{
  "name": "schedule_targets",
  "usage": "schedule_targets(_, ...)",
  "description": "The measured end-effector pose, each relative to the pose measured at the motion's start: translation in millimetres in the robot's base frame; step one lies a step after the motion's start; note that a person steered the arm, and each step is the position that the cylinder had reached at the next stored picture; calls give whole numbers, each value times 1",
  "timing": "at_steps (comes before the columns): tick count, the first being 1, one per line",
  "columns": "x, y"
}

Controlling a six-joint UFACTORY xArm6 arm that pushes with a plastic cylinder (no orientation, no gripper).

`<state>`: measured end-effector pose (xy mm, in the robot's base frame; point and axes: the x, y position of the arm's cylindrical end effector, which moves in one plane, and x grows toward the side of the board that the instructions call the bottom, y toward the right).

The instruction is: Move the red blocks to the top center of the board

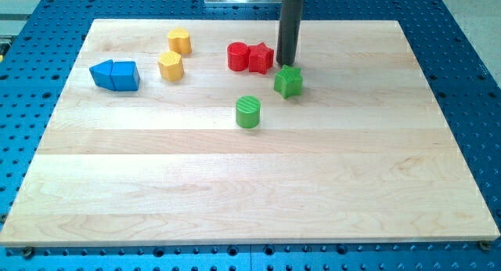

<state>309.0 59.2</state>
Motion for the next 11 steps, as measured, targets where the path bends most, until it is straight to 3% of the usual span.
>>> schedule_targets(1, 10, -9)
schedule_targets(4, 34, -125)
schedule_targets(6, 50, -150)
schedule_targets(9, -29, -122)
schedule_targets(11, -12, -192)
